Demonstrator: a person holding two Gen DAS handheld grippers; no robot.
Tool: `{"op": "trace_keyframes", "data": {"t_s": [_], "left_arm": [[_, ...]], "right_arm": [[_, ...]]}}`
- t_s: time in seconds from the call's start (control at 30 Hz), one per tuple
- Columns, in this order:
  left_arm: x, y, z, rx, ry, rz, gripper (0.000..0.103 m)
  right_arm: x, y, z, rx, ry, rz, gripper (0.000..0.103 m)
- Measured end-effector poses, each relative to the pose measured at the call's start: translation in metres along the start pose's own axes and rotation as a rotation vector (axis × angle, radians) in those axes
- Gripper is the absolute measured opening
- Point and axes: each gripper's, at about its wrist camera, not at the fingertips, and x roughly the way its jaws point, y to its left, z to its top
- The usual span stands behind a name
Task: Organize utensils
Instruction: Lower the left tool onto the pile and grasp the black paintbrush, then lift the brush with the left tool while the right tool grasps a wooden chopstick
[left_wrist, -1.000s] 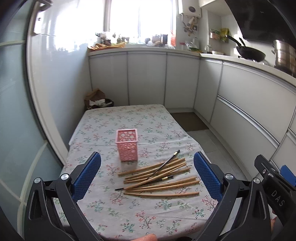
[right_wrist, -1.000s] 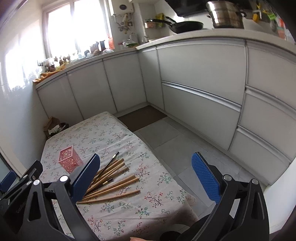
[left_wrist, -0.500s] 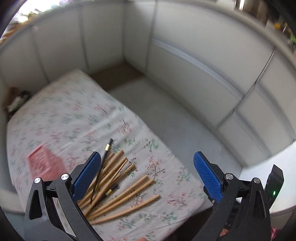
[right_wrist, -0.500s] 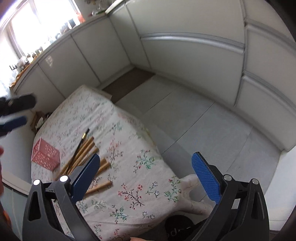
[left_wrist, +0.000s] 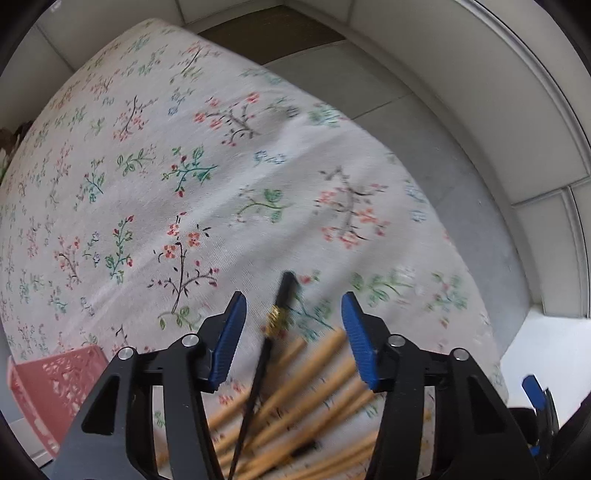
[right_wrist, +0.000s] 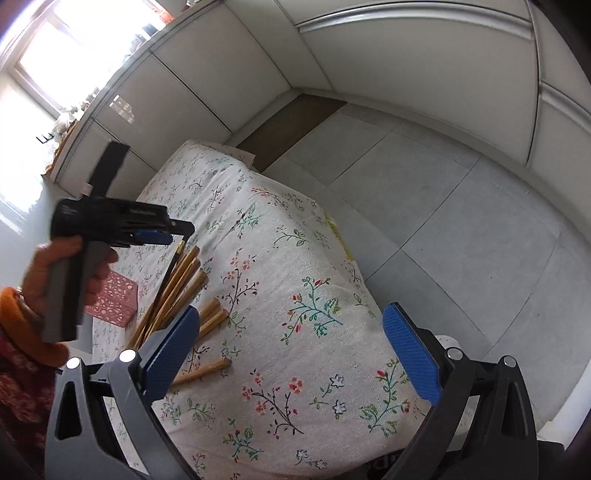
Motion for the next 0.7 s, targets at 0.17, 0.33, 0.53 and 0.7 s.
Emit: {"op": "trace_keyframes", "data": {"t_s": [0.17,0.33,0.53,0.7], "left_arm": [[0.005,0.002,-0.004,0.045,0.013,0.018,0.03],[-0.003,0.008,-0.02,0.059,-0.033,0.007,0.008],[-0.043,0.021,-0.058,0.043,-0.178,-0.042,0.006],[-0.122,0.031,-0.127,0.078,-0.39,-0.117,0.006]], "right_arm": [[0.002,0.005,-0.001,-0.015,0.008,-0.008,0.097],[0.004,0.004,-0.004,0.01,0.049,-0.029,0.097],[0.017,0.016,-0.003,0.162,0.203,-0.015,0.096],[0.053,0.043,-0.01,0.31,0.428,-0.03,0.081]]}}
